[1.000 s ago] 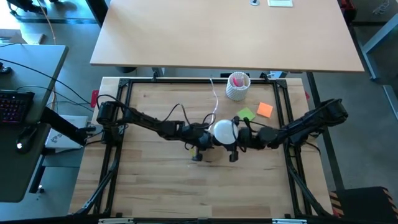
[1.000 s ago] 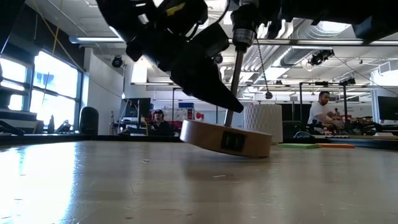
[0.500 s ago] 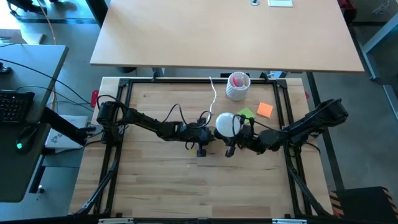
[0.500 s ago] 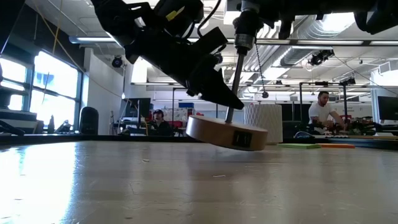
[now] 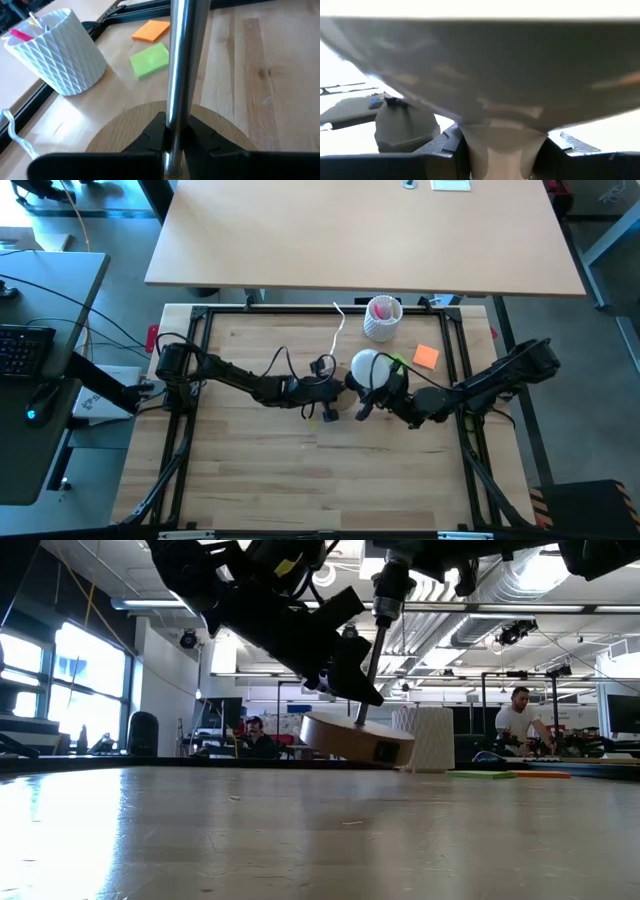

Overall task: Screw lightbulb
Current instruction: Insert the white lightbulb into the brown lamp

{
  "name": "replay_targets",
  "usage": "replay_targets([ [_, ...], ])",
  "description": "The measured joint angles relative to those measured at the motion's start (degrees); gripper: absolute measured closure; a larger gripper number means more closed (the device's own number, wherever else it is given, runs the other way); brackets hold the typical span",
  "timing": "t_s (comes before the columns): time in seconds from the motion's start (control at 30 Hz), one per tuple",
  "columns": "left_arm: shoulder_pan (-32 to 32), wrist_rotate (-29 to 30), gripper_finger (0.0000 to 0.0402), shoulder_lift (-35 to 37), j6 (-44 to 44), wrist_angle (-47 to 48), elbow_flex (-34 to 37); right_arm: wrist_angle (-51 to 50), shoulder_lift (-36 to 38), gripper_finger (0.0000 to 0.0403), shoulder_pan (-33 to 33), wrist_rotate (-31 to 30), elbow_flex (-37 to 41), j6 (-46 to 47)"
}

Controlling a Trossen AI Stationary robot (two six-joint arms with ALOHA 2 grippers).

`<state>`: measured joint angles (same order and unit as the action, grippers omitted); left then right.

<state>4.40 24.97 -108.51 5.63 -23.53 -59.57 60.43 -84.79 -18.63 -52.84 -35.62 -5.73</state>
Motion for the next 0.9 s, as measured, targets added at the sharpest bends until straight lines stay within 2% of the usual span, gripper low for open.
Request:
replay_targets([
  [0.13,0.04,-2.30,0.0347,0.00,-1.48,1.06,-0.05,-0.79,-0.05,0.0262,0.35,-0.66,0.11,-1.58],
  [0.37,-1.47,-12.79,0.0286,0.57,-3.94,1.56,-0.42,-5.46,-0.11,0.0262,1.98,1.42,0.00,3.78],
  [0.6,-2.25,-17.46,0.0230,1.08,-2.19,8.72,-0.28,-5.67,-0.05,0.0261,2.72,3.89,0.04,4.18],
  [0.8,-3.14,-23.52,0.0206,2.76,2.11,14.07,-0.16,-6.29,-0.07,0.0261,4.56,12.62,0.04,3.84],
  [0.9,-4.35,-26.98,0.0205,4.56,3.64,13.98,1.43,-6.48,-0.02,0.0261,4.87,13.48,0.04,3.55],
])
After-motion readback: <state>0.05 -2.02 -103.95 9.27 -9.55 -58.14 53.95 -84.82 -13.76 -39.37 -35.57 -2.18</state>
